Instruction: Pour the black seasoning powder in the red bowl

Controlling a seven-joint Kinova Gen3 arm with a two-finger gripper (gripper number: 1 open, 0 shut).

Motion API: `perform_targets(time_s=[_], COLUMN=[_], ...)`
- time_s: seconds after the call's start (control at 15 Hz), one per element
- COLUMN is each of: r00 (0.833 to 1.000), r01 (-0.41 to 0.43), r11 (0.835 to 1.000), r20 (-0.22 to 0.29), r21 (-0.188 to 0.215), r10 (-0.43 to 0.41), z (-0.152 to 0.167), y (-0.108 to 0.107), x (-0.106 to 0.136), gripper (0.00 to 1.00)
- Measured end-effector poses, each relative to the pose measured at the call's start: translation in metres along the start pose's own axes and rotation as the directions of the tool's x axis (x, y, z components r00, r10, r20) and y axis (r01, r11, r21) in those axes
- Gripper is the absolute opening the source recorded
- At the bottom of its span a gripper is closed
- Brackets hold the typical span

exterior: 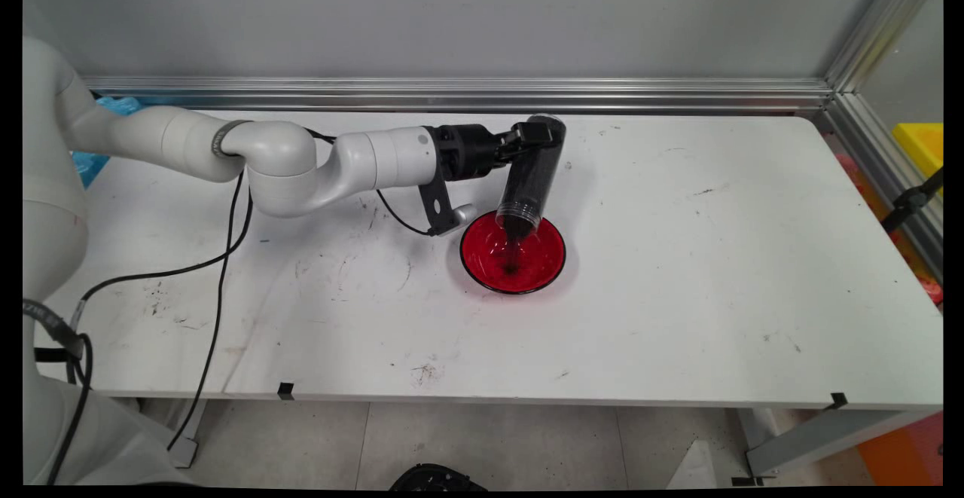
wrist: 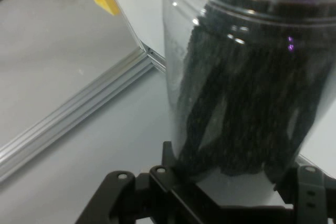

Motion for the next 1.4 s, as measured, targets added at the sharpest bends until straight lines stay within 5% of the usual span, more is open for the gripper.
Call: perform_targets(time_s=[1.4], r00=[0.996], r01=[-0.087], r11=[0.996], r20=[0.016], r21=[0.017], r10=[0.087], z=[-0.0068], y=[0.0001], x=[0.0026], gripper=[0.00])
